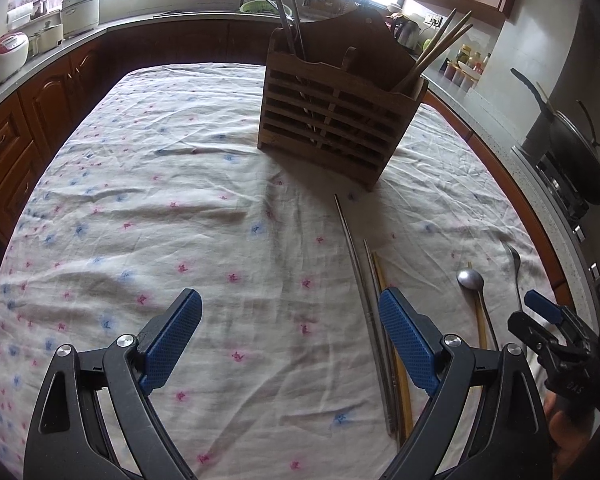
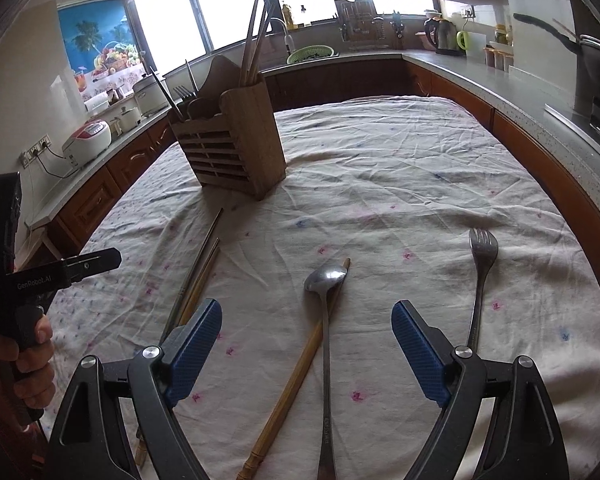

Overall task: Organize utensils
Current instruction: 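Close the right gripper on the wooden-handled spoon while the left grasps a metal chopstick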

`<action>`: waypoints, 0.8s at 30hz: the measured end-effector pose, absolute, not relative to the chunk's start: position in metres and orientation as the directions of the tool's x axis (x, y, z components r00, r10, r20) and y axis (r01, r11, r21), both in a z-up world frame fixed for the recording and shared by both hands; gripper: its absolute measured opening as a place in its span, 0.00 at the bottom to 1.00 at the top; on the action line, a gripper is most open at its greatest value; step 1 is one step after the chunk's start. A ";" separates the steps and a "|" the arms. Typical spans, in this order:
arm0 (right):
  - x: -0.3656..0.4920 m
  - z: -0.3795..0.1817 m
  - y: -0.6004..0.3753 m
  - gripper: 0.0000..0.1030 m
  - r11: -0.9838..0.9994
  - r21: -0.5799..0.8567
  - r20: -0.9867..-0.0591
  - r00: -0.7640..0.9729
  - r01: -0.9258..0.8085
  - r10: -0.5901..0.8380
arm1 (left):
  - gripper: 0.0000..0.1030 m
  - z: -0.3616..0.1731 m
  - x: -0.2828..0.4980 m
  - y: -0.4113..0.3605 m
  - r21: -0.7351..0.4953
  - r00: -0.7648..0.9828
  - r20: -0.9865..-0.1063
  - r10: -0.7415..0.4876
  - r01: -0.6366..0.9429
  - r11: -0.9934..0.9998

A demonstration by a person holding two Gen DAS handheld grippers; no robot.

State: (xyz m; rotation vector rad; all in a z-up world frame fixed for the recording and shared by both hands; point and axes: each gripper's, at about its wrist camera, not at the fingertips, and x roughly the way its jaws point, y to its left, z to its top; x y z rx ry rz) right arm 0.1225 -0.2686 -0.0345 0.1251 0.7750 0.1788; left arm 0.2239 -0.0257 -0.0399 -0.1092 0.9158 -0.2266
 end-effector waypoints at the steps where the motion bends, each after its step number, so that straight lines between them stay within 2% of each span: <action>1: 0.125 -0.037 -0.268 0.82 0.978 0.170 -0.691 0.693 -0.120 0.205 | 0.90 -0.040 0.227 -0.027 -0.188 0.586 -0.774 -0.241 0.151 0.971; 4: 0.135 -0.044 -0.265 0.67 0.981 0.145 -0.718 0.668 -0.127 0.193 | 0.90 -0.041 0.237 -0.031 -0.186 0.580 -0.777 -0.244 0.158 0.970; 8: 0.147 -0.054 -0.265 0.58 0.982 0.132 -0.745 0.640 -0.134 0.188 | 0.90 -0.042 0.254 -0.039 -0.177 0.579 -0.778 -0.244 0.170 0.969; 10: 0.151 -0.057 -0.266 0.46 0.983 0.126 -0.755 0.630 -0.133 0.182 | 0.89 -0.043 0.264 -0.045 -0.170 0.575 -0.780 -0.245 0.182 0.969; 12: 0.155 -0.061 -0.267 0.40 0.984 0.123 -0.764 0.621 -0.128 0.176 | 0.87 -0.044 0.274 -0.053 -0.159 0.573 -0.782 -0.245 0.196 0.968; 16: 0.161 -0.064 -0.269 0.26 0.984 0.133 -0.775 0.606 -0.119 0.178 | 0.76 -0.052 0.297 -0.071 -0.145 0.546 -0.800 -0.250 0.228 0.963; 18: 0.164 -0.065 -0.269 0.24 0.984 0.136 -0.779 0.601 -0.117 0.179 | 0.72 -0.057 0.307 -0.080 -0.123 0.537 -0.811 -0.235 0.236 0.964; 21: 0.165 -0.066 -0.270 0.20 0.982 0.146 -0.780 0.596 -0.118 0.188 | 0.59 -0.066 0.322 -0.089 -0.104 0.513 -0.830 -0.220 0.244 0.964; 24: 0.167 -0.066 -0.273 0.16 0.981 0.160 -0.780 0.594 -0.114 0.196 | 0.38 -0.079 0.334 -0.096 -0.095 0.472 -0.857 -0.209 0.255 0.962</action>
